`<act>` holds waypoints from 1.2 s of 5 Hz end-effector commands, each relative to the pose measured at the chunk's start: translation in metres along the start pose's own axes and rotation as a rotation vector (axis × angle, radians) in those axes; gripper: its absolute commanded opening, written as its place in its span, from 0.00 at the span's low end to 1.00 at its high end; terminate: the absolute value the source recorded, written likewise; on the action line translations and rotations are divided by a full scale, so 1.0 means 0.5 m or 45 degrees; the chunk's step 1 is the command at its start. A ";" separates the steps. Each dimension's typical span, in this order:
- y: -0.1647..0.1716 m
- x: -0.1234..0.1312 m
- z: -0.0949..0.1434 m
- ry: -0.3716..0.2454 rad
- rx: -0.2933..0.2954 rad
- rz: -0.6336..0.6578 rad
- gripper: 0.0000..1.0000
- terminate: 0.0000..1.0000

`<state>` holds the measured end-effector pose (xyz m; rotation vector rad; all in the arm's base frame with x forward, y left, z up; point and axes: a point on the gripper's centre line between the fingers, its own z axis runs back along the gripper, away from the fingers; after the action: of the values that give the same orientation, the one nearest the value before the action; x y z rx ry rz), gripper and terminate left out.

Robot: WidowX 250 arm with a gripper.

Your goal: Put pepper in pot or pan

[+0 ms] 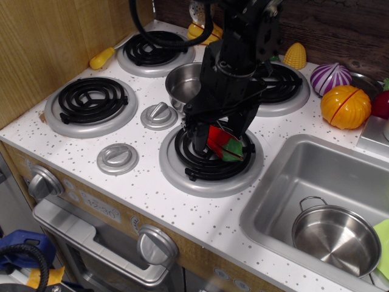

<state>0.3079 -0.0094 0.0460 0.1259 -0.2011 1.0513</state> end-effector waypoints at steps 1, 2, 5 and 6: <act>-0.010 0.005 -0.019 -0.049 -0.062 0.039 1.00 0.00; -0.009 0.003 -0.031 -0.058 -0.088 0.043 1.00 0.00; 0.014 0.054 0.022 -0.081 0.019 -0.065 0.00 0.00; 0.016 0.117 0.054 -0.162 0.030 -0.164 0.00 0.00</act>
<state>0.3317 0.0472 0.0683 0.2729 -0.3157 0.8724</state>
